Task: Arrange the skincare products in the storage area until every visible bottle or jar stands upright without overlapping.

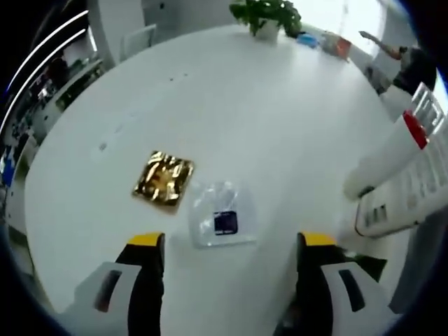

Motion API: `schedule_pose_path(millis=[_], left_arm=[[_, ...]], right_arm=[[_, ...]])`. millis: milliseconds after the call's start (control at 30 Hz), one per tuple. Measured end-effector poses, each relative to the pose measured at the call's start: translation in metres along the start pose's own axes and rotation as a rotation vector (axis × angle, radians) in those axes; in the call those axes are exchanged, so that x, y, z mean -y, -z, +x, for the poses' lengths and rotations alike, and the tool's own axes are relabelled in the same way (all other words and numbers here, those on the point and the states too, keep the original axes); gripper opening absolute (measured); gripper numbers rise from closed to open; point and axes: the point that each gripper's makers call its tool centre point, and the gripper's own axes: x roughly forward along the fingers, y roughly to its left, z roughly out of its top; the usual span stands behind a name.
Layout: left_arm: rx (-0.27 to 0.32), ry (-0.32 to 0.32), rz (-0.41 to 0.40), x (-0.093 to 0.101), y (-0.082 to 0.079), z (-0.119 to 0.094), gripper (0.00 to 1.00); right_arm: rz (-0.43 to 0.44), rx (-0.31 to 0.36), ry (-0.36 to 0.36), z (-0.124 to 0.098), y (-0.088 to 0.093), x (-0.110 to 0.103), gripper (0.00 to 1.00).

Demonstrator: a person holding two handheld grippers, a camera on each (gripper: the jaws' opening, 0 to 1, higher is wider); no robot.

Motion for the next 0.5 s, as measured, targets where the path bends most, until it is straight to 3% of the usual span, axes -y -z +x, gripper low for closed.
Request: schedule_pose_path(millis=[167,500], left_arm=[[-0.059,-0.018,0.051,-0.003,0.000,0.005,0.68],[-0.085,0.013,0.062,-0.006,-0.009,0.016,0.73]], right_arm=[[-0.002,-0.003,0.003,0.000,0.000,0.000,1.00],[0.016,0.011,0.010,-0.003,-0.003,0.000,1.00]])
